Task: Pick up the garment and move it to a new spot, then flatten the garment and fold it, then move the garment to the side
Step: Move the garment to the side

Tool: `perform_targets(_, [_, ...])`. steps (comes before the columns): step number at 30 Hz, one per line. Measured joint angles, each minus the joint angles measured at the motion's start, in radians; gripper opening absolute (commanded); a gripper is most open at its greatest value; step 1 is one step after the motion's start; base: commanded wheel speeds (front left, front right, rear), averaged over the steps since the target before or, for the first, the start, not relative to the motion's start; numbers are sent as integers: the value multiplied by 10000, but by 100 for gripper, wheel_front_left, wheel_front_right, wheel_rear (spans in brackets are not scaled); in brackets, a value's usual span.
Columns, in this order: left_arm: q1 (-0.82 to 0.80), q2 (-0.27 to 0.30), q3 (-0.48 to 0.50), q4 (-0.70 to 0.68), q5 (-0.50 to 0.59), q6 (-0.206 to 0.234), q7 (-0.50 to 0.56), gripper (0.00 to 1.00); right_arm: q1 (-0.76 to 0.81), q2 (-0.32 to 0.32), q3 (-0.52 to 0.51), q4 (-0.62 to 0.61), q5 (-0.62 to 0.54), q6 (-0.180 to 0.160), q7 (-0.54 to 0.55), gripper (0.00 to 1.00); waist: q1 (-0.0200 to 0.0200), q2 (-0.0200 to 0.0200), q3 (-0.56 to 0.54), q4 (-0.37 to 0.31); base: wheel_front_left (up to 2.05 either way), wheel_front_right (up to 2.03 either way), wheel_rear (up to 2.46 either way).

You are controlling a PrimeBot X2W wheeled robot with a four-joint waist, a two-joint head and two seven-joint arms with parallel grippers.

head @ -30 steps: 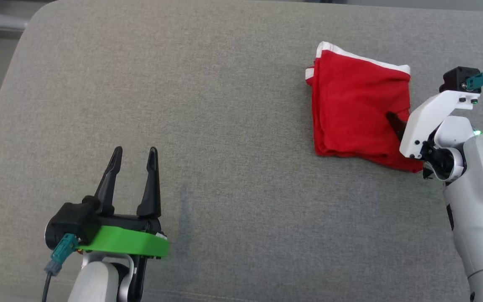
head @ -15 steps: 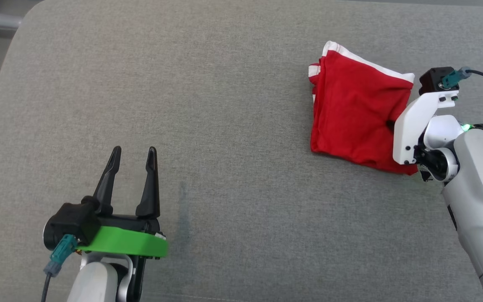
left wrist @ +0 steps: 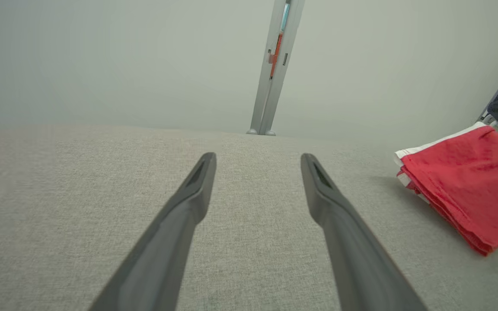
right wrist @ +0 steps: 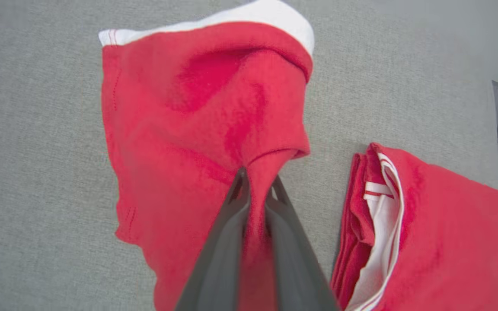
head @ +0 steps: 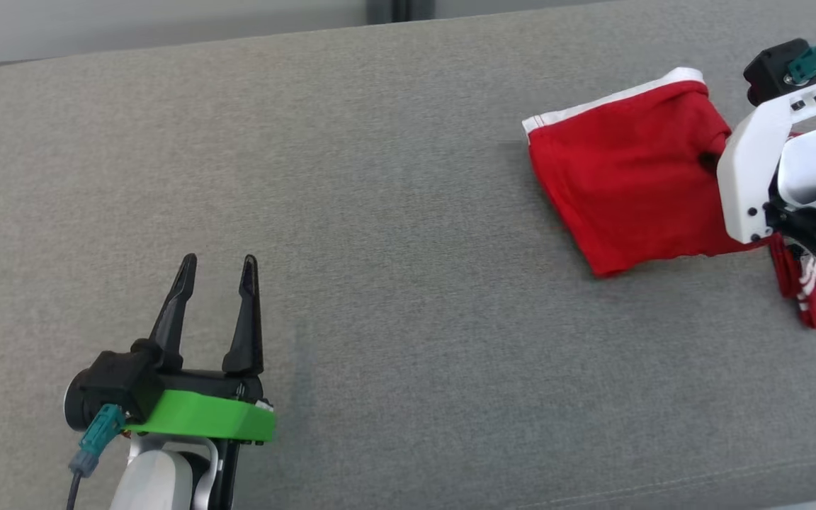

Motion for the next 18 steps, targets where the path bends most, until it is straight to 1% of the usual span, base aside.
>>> perform_targets(5, [-148,159,-196,29,4,0,0,100,-206,-800,428,203,-132,-2,-560,0,0,0,-21,-835,0,0,0])
perform_targets(9, [-260,337,-301,19,4,0,0,100,-460,-1053,610,669,-171,-2,-1212,0,0,0,94,-1353,0,0,0])
perform_targets(13, [-427,589,-339,-33,13,0,0,100,-791,-1498,953,1202,-410,-2,-1701,0,0,0,422,-1652,0,0,0])
perform_targets(18, [-598,876,-433,-109,46,0,0,100,-1162,-1848,1358,1837,-815,0,-2491,0,0,0,922,-1891,0,0,0])
